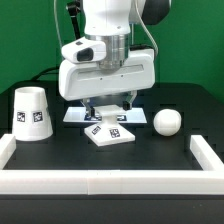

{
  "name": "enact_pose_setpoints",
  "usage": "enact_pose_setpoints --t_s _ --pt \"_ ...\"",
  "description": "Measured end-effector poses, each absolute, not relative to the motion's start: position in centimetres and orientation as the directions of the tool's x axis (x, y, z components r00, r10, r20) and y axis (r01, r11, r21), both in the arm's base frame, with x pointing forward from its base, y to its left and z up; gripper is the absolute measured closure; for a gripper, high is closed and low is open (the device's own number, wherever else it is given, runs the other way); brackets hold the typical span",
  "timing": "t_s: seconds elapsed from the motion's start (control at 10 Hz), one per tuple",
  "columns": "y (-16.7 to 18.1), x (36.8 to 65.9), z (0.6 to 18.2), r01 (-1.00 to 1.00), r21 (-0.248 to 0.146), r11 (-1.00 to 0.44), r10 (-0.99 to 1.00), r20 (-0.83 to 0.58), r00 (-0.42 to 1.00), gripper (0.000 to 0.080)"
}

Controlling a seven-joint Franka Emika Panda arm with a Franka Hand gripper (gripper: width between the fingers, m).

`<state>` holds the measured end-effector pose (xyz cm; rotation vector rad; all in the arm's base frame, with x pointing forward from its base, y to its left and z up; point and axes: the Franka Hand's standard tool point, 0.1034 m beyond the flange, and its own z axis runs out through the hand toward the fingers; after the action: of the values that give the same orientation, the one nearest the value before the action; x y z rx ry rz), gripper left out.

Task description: Assemble lamp

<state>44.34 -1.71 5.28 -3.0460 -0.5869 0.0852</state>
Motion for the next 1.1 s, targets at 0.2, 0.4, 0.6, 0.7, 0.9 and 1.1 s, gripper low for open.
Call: enact_pose_setpoints --t_s 0.2,0.4,0.6,0.7,0.9,1.1 --pt "-1.76 44.28 5.19 0.37 -0.049 -0.928 0.372 -0.048 0.927 0.01" --pt "-1.79 44.16 4.97 0.37 -0.051 -0.928 0.372 -0.052 0.927 0.021" --pt "-1.78 44.18 4.96 0.37 -0.05 -0.928 0.372 -0.051 0.927 0.0266" --pt "-1.78 44.18 4.96 0.37 -0.05 -0.928 0.372 -0.051 0.927 0.0266" --pt "-1.78 44.18 4.96 0.37 -0.05 -0.928 0.372 -0.051 0.927 0.0266" --pt "-1.78 44.18 4.96 0.37 -0.05 -0.928 0.372 -0.051 0.927 0.0266"
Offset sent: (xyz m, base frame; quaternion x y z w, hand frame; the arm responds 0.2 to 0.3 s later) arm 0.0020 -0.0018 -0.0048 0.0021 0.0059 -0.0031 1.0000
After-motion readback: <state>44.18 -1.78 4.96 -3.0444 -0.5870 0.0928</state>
